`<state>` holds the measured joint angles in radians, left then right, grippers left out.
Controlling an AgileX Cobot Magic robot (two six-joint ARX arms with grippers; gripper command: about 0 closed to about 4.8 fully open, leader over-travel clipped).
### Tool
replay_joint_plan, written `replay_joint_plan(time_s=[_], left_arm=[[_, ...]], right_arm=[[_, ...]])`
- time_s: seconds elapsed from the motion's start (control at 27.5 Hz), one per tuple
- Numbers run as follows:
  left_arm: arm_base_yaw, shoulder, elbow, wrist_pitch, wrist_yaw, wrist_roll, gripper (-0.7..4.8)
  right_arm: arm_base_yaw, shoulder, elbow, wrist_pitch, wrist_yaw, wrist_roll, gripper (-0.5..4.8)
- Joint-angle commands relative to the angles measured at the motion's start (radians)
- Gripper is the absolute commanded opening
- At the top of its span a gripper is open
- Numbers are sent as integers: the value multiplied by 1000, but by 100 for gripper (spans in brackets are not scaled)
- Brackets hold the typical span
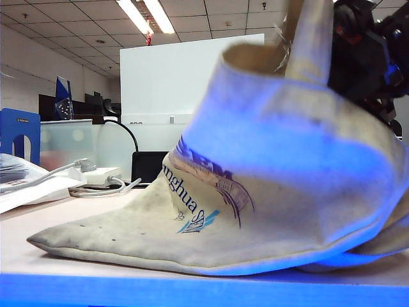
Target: Take the glasses case out of the canvas bag and put it on the table.
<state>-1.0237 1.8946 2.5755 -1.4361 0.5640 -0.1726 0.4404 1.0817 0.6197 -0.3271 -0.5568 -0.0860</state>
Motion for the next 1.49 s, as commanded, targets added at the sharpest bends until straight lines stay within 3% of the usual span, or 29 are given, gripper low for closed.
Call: replay_joint_plan(time_s=[0.04, 0.25, 0.33, 0.4, 0.47, 0.8, 0.91, 1.05, 1.27, 1.49], left_arm=[[13, -5, 1, 0, 0, 2, 152], [11, -5, -3, 0, 0, 8, 149], [11, -5, -6, 0, 0, 7, 113], [11, -5, -6, 0, 0, 8, 51], [14, -5, -6, 0, -3, 9, 21], [25, 4, -69, 0, -51, 45, 22], [34, 3, -143, -2, -58, 45, 52], [45, 0, -288, -3, -23, 44, 190], [34, -80, -644, -5, 15, 60, 198], [-3, -125, -750, -3, 93, 88, 198]], right_arm=[[-1, 5, 4, 42, 68, -77, 315], [-2, 178, 5, 140, 94, -99, 339], [-2, 217, 5, 153, 101, -99, 375], [-2, 232, 5, 156, 121, -99, 378], [-2, 234, 5, 161, 121, -98, 378], [-2, 233, 5, 175, 102, -97, 378], [-2, 233, 5, 175, 102, -97, 378], [-2, 233, 5, 176, 103, -97, 378], [-3, 233, 5, 190, 109, -97, 377], [-3, 233, 5, 206, 110, -97, 377]])
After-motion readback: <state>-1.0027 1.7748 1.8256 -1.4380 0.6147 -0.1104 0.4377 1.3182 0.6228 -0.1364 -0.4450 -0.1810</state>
